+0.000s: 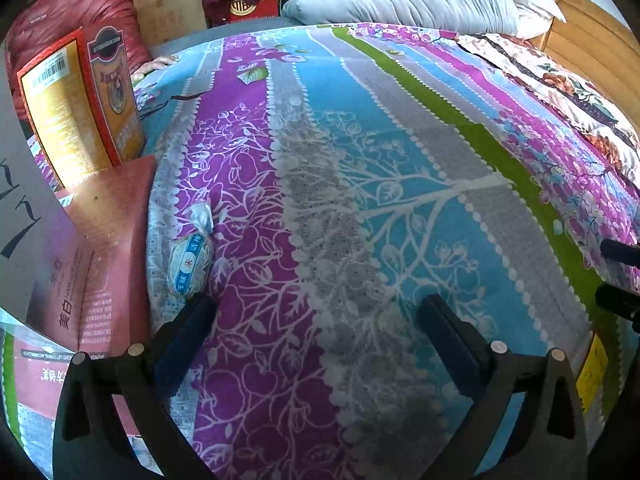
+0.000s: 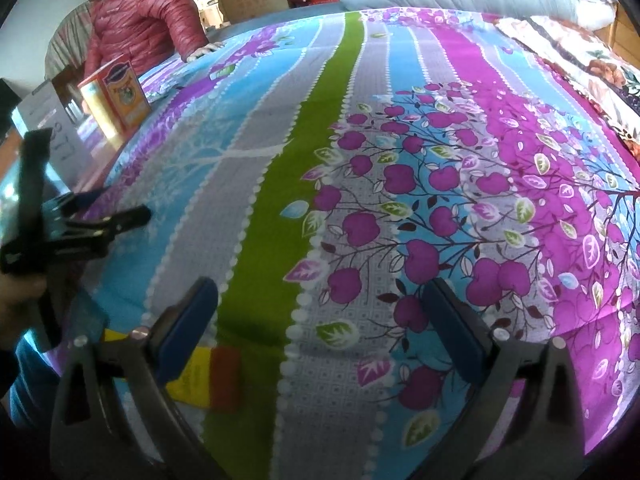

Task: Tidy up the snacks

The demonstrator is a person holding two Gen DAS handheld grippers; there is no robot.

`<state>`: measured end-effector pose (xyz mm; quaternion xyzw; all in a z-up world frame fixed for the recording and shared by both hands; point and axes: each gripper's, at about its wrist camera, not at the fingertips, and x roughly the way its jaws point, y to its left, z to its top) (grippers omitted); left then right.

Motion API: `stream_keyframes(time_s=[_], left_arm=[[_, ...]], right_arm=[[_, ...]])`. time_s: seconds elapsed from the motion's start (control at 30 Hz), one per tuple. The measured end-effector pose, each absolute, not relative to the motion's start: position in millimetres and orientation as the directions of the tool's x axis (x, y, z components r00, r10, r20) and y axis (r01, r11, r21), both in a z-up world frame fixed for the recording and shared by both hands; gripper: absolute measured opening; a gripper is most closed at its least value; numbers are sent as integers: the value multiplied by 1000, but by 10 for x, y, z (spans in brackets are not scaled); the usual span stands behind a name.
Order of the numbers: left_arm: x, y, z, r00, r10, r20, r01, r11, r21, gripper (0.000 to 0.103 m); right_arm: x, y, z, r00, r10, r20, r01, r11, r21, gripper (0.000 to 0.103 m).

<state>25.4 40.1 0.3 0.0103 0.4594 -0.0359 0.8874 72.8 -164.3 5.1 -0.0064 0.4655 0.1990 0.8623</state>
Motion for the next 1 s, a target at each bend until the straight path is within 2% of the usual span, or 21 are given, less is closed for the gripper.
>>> stream_keyframes(time_s=[0.33, 0.57, 1.0], left_arm=[[251, 390, -2, 577, -51, -815, 72, 997, -12, 103], [250, 388, -3, 577, -51, -815, 72, 997, -11, 103], [250, 390, -4, 577, -51, -815, 72, 997, -11, 103]], right_arm=[[717, -1610, 34, 491, 318, -811, -354, 923, 148, 103], [693, -1507, -2, 507, 252, -824, -361, 930, 62, 103], [693, -1516, -6, 506, 262, -822, -367, 928, 69, 103]])
